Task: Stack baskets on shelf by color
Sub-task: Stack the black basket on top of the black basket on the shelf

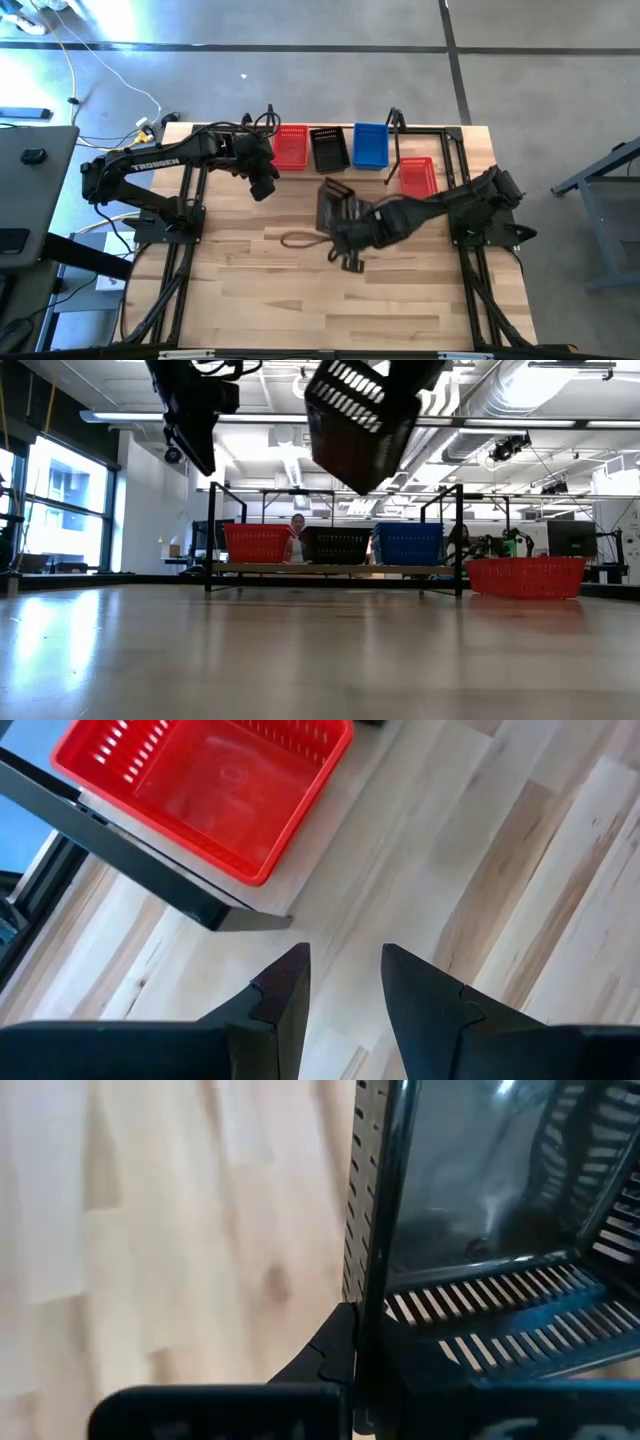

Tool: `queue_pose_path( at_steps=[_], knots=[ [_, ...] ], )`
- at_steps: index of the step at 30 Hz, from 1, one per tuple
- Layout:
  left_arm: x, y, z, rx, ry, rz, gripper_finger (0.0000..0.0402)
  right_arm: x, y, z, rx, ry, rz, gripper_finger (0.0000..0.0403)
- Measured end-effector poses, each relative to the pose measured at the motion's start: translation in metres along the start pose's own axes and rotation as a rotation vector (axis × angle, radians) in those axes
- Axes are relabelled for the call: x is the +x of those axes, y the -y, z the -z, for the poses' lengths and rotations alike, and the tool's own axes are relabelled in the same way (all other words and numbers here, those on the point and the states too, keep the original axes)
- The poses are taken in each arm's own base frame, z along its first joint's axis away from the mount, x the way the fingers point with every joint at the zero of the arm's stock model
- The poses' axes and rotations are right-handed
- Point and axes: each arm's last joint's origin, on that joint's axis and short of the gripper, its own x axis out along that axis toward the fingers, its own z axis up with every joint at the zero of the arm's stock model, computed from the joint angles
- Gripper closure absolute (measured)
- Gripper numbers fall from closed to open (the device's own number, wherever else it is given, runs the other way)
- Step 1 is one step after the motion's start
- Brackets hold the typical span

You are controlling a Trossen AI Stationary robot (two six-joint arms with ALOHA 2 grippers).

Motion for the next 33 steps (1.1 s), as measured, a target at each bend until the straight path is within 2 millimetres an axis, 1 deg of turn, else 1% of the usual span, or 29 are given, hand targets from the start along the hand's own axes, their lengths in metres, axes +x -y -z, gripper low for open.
queue_pose_path(
  at_steps=[7,14,21,24,29,33],
  knots=[
    [0.0,0.0,0.001,0.002,-0.015,-0.001,0.0287,-0.005,0.046,-0.025,-0.124,0.036,0.11,0.0403],
    [0.0,0.0,0.002,-0.026,-0.02,-0.002,0.0287,0.002,0.102,-0.037,-0.236,-0.009,0.19,0.0403],
    [0.0,0.0,0.002,-0.141,-0.019,-0.003,0.0286,0.008,0.164,-0.042,-0.308,-0.059,0.247,0.0403],
    [0.0,0.0,0.002,-0.192,-0.019,-0.004,0.0286,0.01,0.187,-0.043,-0.324,-0.062,0.255,0.0403],
    [0.0,0.0,0.002,-0.248,-0.019,-0.004,0.0286,0.01,0.216,-0.043,-0.329,-0.042,0.262,0.0403],
    [0.0,0.0,0.002,-0.271,-0.018,-0.005,0.0286,0.01,0.231,-0.042,-0.324,-0.042,0.25,0.0403]
  ],
)
